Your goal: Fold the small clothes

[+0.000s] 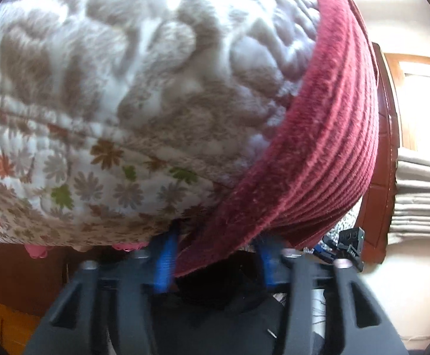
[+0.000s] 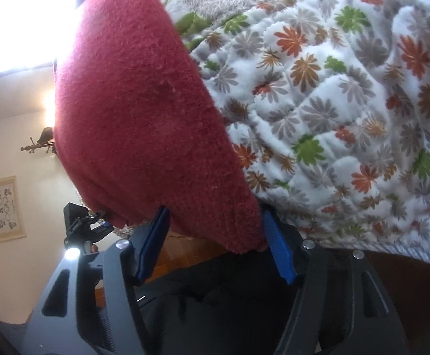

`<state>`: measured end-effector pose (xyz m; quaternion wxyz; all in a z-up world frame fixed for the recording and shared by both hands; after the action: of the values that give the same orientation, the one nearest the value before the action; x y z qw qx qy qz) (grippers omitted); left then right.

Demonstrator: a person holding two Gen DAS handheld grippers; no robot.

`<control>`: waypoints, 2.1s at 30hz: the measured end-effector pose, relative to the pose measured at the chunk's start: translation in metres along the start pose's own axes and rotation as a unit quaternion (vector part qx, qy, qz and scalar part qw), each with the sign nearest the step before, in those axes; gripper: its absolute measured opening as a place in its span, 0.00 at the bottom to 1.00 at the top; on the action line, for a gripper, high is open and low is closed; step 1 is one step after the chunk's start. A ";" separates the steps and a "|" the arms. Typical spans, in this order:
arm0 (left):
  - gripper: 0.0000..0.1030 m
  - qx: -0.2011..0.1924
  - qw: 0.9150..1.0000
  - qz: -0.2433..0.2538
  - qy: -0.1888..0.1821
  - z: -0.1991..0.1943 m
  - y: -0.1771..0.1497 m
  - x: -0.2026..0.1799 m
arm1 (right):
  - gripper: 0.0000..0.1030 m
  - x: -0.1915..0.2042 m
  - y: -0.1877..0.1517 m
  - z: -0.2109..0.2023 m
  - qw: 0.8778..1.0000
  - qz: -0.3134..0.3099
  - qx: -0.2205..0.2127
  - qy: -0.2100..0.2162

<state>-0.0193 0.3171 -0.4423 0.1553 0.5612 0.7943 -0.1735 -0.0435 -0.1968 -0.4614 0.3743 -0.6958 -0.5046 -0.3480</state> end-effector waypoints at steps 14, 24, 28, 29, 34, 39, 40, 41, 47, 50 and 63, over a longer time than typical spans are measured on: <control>0.07 0.004 0.990 -0.036 -0.135 -0.049 -0.013 -0.009 | 0.10 0.077 -0.015 -0.036 0.990 0.012 -0.036 0.134; 0.06 -0.053 0.956 -0.059 -0.281 -0.150 0.004 -0.039 | 0.10 0.193 0.026 -0.101 0.969 -0.047 -0.093 0.223; 0.06 -0.077 0.937 -0.091 -0.329 -0.163 0.042 -0.060 | 0.10 0.219 0.076 -0.113 0.964 -0.050 -0.108 0.235; 0.06 -0.081 0.932 -0.100 -0.337 -0.162 0.053 -0.064 | 0.10 0.222 0.090 -0.111 0.965 -0.044 -0.111 0.234; 0.06 -0.086 0.924 -0.165 -0.333 -0.140 0.119 -0.078 | 0.10 0.217 0.154 -0.096 0.970 -0.005 -0.115 0.212; 0.06 -0.075 0.930 -0.222 -0.284 -0.106 0.172 -0.077 | 0.10 0.184 0.192 -0.064 0.983 0.033 -0.095 0.156; 0.06 -0.072 0.931 -0.231 -0.274 -0.099 0.179 -0.076 | 0.10 0.179 0.199 -0.057 0.984 0.039 -0.090 0.150; 0.06 -0.068 0.931 -0.240 -0.267 -0.092 0.186 -0.076 | 0.11 0.175 0.206 -0.051 0.985 0.048 -0.084 0.145; 0.24 -0.063 0.913 -0.298 -0.271 -0.080 0.207 -0.079 | 0.34 0.161 0.241 -0.045 0.980 0.092 -0.077 0.157; 0.35 -0.082 0.912 -0.298 -0.269 -0.086 0.215 -0.089 | 0.52 0.170 0.257 -0.059 0.975 0.094 -0.077 0.186; 0.86 -0.171 0.983 -0.051 -0.052 -0.158 0.234 -0.123 | 0.72 0.193 0.247 -0.073 0.994 -0.099 -0.046 -0.001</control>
<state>0.2337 0.3579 -0.2706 0.2809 0.4753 0.8307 -0.0721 0.2342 -0.2270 -0.3017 0.3050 -0.6591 -0.5549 -0.4057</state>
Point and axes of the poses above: each gripper's, at about its wrist camera, not at the fingertips, and z roughly the way its jaws point, x to its left, y to its top, the point moved 8 cm from there along z, roughly the way its jaws point, and after that the axes turned 14 degrees about y, right-handed, at the moved point
